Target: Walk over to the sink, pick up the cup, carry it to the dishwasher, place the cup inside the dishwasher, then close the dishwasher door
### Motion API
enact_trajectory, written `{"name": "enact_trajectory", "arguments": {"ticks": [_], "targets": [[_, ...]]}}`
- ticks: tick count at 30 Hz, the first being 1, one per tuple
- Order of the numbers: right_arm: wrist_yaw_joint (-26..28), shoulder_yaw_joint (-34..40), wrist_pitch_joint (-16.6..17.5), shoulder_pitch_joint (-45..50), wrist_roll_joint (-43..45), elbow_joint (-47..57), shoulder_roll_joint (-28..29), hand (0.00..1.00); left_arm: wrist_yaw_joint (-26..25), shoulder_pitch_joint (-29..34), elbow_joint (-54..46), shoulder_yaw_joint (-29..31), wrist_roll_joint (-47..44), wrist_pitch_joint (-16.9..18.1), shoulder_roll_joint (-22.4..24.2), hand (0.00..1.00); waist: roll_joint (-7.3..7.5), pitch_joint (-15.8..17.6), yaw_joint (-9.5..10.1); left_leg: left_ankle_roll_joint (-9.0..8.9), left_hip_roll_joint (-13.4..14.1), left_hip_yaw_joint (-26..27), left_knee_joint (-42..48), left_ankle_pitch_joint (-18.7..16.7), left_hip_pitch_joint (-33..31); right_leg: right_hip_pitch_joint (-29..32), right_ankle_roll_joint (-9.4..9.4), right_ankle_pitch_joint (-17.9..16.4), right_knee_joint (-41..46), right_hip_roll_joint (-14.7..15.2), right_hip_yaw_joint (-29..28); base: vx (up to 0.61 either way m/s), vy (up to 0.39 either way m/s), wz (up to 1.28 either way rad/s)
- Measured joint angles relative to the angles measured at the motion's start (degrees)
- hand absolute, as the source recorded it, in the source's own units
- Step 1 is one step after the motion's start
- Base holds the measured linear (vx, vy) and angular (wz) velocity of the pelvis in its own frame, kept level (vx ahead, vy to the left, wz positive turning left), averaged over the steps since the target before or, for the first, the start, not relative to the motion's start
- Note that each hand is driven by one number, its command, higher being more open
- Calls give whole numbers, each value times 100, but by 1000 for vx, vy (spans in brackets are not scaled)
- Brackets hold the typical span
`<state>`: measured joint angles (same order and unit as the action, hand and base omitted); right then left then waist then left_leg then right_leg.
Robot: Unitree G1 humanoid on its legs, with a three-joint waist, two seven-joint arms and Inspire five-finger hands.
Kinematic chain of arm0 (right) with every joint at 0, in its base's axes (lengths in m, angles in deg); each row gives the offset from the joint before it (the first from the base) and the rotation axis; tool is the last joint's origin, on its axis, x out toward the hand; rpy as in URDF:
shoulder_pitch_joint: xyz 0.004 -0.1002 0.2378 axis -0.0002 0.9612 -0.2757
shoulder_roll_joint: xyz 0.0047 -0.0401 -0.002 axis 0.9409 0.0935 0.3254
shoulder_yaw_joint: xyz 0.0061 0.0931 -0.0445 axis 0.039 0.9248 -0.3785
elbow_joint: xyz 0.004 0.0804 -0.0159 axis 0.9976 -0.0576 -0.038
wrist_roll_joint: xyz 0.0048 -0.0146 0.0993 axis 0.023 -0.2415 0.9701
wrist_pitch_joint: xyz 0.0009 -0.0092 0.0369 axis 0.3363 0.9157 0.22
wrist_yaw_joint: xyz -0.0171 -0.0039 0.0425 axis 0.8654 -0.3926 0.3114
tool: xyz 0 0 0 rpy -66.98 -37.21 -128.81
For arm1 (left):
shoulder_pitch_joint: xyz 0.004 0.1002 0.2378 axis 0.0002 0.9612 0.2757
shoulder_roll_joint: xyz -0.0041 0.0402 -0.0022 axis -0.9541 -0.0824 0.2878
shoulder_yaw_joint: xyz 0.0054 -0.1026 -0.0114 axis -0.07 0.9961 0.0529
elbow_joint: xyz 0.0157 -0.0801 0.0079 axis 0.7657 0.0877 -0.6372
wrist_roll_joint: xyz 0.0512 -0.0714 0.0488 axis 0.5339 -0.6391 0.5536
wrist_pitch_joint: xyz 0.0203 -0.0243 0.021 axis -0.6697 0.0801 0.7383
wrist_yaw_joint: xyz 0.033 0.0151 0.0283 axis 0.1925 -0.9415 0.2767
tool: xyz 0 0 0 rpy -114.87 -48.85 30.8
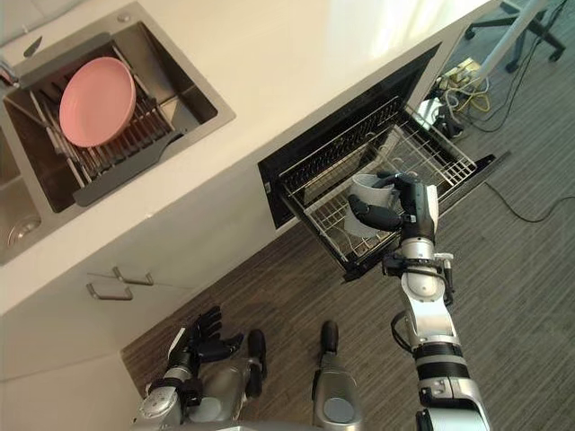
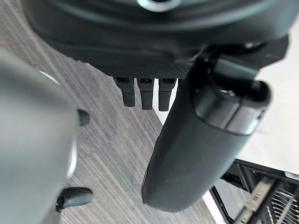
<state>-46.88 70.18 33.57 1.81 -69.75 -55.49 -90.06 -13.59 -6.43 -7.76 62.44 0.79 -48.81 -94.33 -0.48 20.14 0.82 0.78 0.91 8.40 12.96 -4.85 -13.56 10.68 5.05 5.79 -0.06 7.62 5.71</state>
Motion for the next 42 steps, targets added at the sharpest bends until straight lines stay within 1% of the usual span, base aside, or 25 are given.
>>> {"name": "enact_trajectory", "arguments": {"ticks": [2,6,9,12,14,22,23,27,31,35,40,42], "targets": [[-21,-133,-22,-353,-68,-254,-112,30,-46,-57,2,16,0,31,-14,90,-22,115,6,7,32,-21,113,4,-133,95,-26,7,56,-26,14,-73,-6,3],[-91,-173,-100,-914,-404,-651,-353,30,-89,-210,9,21,-2,104,-14,90,-70,358,78,28,75,-72,244,17,-308,220,-50,12,125,-67,53,-39,-15,5],[-180,-377,-171,-1165,-685,-901,-563,30,-98,-241,12,23,-1,135,-14,90,-90,401,102,30,80,-107,305,16,-423,302,-57,12,157,-73,77,-22,-7,4],[-226,-474,-203,-1396,-908,-1117,-675,30,-110,-306,23,26,-1,196,-30,90,-124,516,121,37,81,-124,364,11,-497,370,-74,1,227,-69,86,-31,1,2],[-250,-602,-218,-1551,-959,-1298,-738,30,-141,-346,74,25,-1,237,-42,90,-137,534,131,39,85,-133,411,13,-594,469,-77,-1,285,-68,89,-58,0,3],[-250,-868,-287,-1763,-1148,-1796,-760,30,-222,-489,201,-61,2,244,-63,90,-217,590,223,51,85,-212,503,20,-749,562,-80,-2,321,-69,149,-29,1,4],[-250,-868,-322,-1793,-1147,-1862,-760,90,-230,-537,204,-82,7,245,-64,90,-222,593,246,52,85,-225,506,21,-759,564,-80,-2,321,-71,160,-8,-2,5],[-252,-913,-342,-1872,-1157,-1930,-759,90,-310,-627,213,-169,60,258,-73,90,-230,600,298,54,82,-242,510,23,-790,579,-82,-3,319,-71,178,-2,0,2],[-296,-986,-426,-2109,-1355,-2124,-755,90,-322,-658,242,-192,62,260,-73,90,-230,600,310,59,80,-244,511,26,-806,596,-83,-2,320,-71,177,0,0,0],[-347,-986,-434,-2200,-1416,-2160,-739,90,-324,-678,332,-204,63,263,-72,90,-230,600,310,61,80,-245,515,28,-802,590,-84,-1,322,-71,176,0,0,0],[-414,-955,-435,-2183,-1422,-2142,-661,90,-328,-692,397,-212,66,262,-72,90,-230,600,304,61,82,-245,521,28,-741,525,-86,0,322,-73,175,0,0,0],[-414,-932,-438,-2042,-1407,-1922,-606,90,-328,-703,398,-219,66,260,-70,90,-230,600,304,61,88,-235,518,27,-706,495,-87,-1,322,-75,167,0,0,0]]}}
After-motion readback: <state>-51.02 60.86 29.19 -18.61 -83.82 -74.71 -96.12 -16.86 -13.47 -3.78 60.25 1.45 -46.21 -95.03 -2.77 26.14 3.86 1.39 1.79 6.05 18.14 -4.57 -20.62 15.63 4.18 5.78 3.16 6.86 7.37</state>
